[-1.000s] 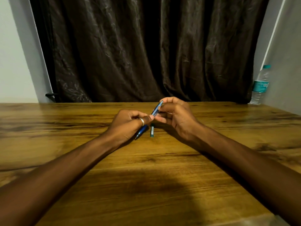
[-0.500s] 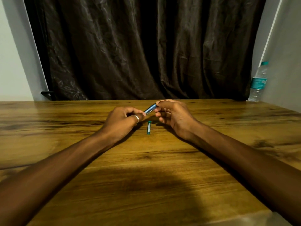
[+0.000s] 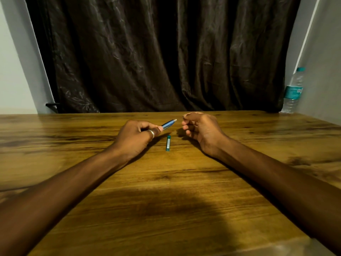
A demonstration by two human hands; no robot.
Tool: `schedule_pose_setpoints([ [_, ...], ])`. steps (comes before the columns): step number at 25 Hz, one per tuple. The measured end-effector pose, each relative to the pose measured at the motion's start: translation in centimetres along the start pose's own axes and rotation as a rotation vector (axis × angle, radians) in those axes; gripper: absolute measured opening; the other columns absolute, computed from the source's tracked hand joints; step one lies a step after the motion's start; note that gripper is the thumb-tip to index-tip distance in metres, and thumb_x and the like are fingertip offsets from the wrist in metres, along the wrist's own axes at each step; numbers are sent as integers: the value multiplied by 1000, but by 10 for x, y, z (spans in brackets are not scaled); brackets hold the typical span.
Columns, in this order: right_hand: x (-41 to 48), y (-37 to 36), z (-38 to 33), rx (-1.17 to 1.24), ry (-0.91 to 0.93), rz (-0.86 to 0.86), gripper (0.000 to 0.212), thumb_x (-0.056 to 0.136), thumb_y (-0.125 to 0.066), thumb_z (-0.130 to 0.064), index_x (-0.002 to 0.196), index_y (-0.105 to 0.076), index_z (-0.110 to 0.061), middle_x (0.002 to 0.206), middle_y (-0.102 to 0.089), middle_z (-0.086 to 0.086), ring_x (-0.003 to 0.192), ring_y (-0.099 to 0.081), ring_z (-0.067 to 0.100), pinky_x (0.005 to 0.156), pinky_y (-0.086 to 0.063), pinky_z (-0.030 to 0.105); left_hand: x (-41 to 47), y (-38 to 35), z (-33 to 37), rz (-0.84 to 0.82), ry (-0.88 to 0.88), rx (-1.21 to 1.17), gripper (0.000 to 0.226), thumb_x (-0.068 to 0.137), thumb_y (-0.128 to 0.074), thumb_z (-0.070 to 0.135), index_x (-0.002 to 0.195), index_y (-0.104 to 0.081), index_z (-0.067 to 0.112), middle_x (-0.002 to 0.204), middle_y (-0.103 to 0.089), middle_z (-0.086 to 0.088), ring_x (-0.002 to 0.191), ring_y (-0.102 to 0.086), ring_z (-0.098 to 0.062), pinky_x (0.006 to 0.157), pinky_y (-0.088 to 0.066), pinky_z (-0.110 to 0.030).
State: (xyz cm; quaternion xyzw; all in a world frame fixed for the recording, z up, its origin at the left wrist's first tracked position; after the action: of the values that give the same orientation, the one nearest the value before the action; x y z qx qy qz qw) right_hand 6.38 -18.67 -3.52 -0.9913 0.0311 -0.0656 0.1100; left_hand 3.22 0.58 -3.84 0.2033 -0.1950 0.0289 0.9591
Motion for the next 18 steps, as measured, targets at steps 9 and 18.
schedule_pose_setpoints([
  [9, -3, -4, -3, -799, 374, -73, 10, 86, -69, -15, 78, -74, -18, 74, -72, -6, 70, -66, 8, 64, -53, 28, 5, 5, -7, 84, 46, -17, 16, 93, -67, 28, 104, -78, 24, 91, -73, 10, 77, -58, -1, 68, -41, -25],
  [18, -13, -11, 2, -1131, 421, -187, 7, 74, -72, -15, 69, -76, -18, 64, -72, -8, 62, -66, -3, 55, -52, 20, 5, 6, -8, 98, 72, 5, 20, 92, -68, 31, 107, -78, 24, 101, -75, 9, 95, -64, -7, 81, -49, -29],
])
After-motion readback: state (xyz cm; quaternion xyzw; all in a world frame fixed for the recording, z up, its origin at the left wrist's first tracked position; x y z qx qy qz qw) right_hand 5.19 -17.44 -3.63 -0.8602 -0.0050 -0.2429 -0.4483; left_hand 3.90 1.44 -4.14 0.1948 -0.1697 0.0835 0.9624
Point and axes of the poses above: each hand's wrist, its own x-axis towards the middle knuckle, its own y-axis out of the back of the hand, z = x × y, the point moved 4 cm from there along x, towards the middle knuckle
